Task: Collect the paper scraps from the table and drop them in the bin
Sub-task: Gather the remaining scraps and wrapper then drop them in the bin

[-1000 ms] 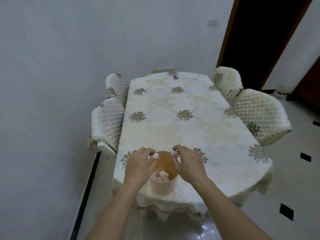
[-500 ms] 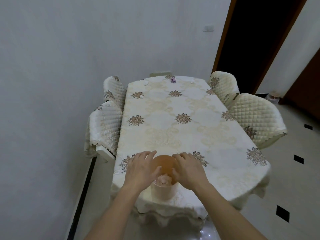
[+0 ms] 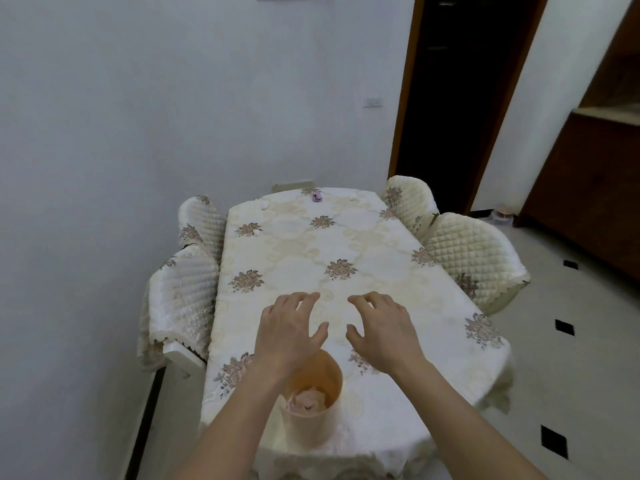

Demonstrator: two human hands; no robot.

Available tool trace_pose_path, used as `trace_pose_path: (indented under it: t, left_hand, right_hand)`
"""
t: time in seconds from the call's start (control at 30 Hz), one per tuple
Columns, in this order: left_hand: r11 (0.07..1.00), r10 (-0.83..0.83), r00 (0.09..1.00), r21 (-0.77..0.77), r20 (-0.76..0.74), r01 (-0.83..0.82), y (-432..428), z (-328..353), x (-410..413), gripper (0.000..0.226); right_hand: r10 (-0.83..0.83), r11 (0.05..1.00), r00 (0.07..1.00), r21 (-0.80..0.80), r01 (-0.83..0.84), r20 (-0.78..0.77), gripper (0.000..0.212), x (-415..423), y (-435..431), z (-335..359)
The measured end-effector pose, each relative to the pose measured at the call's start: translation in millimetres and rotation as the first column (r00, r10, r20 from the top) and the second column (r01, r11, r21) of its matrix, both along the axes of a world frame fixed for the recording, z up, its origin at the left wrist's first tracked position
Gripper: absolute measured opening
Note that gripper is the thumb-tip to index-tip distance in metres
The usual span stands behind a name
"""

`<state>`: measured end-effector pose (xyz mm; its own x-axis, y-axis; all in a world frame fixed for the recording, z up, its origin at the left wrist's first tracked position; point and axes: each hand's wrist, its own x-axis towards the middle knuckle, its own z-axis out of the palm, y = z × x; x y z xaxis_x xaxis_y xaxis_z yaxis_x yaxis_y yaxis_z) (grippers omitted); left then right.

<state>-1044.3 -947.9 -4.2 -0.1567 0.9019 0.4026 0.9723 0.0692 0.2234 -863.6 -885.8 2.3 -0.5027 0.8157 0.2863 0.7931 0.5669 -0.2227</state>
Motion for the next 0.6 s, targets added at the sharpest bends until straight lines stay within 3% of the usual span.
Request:
trace_pose_path:
  t: [0.3, 0.6]
  left_hand:
    - [0.956, -0.292, 0.957, 0.022, -0.005, 0.292, 48.6, 16.6, 87.9, 0.055]
    - [0.776, -0.627, 0.778, 0.056, -0.045, 0.628, 78.0, 1.8, 191.3, 0.051]
  right_hand:
    - [-0.289, 0.95, 0.955, 0.107, 0.294, -0.064, 0.044, 96.1, -2.5, 23.1]
    - [-0.653, 0.75, 0.75, 0.047, 0.66, -0.107, 0.039, 209.8, -46.6, 9.5]
